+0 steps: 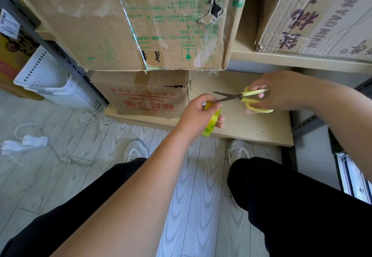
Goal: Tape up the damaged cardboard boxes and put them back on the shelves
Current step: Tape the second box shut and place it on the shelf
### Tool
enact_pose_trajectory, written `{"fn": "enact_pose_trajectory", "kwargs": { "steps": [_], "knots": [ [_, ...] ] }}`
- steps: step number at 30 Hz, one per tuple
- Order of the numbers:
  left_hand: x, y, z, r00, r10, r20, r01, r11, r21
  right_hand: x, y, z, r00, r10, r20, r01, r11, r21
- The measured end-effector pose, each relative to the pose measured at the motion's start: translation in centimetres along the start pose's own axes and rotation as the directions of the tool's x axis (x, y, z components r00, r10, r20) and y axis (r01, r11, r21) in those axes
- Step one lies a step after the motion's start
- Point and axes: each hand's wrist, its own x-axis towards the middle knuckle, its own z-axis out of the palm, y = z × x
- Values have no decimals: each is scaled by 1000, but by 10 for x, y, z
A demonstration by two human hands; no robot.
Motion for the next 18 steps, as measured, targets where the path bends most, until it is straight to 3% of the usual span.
{"fn": "enact_pose_trajectory", "kwargs": {
  "steps": [7,12,14,18],
  "knots": [
    [-39,31,-3,961,-205,188,193,978,82,-44,-4,0,995,45,93,-57,990,130],
    [-57,35,-25,934,-323,153,294,938,185,-55,16,5,977,211,40,-213,933,291],
    [-61,34,-36,933,-348,95,328,927,183,-56,12,11,983,180,-36,-156,922,353],
    [-52,28,-50,930,-367,-24,366,919,148,-45,-22,27,980,-102,-173,125,984,129]
  ]
}}
